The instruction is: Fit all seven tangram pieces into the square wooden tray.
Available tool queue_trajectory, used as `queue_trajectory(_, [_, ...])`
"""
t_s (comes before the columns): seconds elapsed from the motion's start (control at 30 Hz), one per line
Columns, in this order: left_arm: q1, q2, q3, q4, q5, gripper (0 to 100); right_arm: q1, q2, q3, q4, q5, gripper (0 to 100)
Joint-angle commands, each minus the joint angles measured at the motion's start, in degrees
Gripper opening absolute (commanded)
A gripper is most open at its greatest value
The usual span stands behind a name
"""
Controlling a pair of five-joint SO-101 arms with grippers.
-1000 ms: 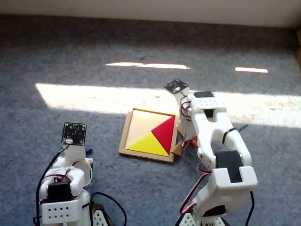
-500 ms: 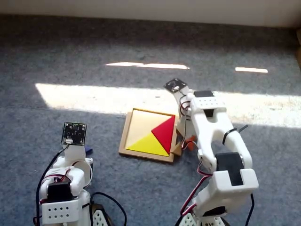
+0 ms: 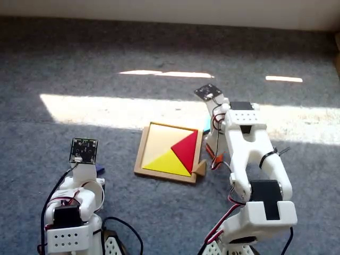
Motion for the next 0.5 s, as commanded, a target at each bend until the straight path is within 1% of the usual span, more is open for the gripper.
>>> queue_trajectory(0.0, [-0.75,-2.33,1.10,0.44,-0.35,4,-0.13,-3.21,-0.75,-0.13,0.18,22.8])
queue_trajectory(0.17, [-0.75,-2.33,1.10,0.44,-0.35,4,-0.57,-2.51,0.31,-4.26,0.26,22.8])
queue_trajectory(0.27, [-0.75,-2.33,1.10,0.44,-0.35,4,-0.66,0.66,0.57,-4.18,0.26,22.8])
queue_trajectory(0.47, [-0.75,-2.33,1.10,0.44,-0.35,4,-4.44,5.76,0.57,-2.51,0.26,22.8])
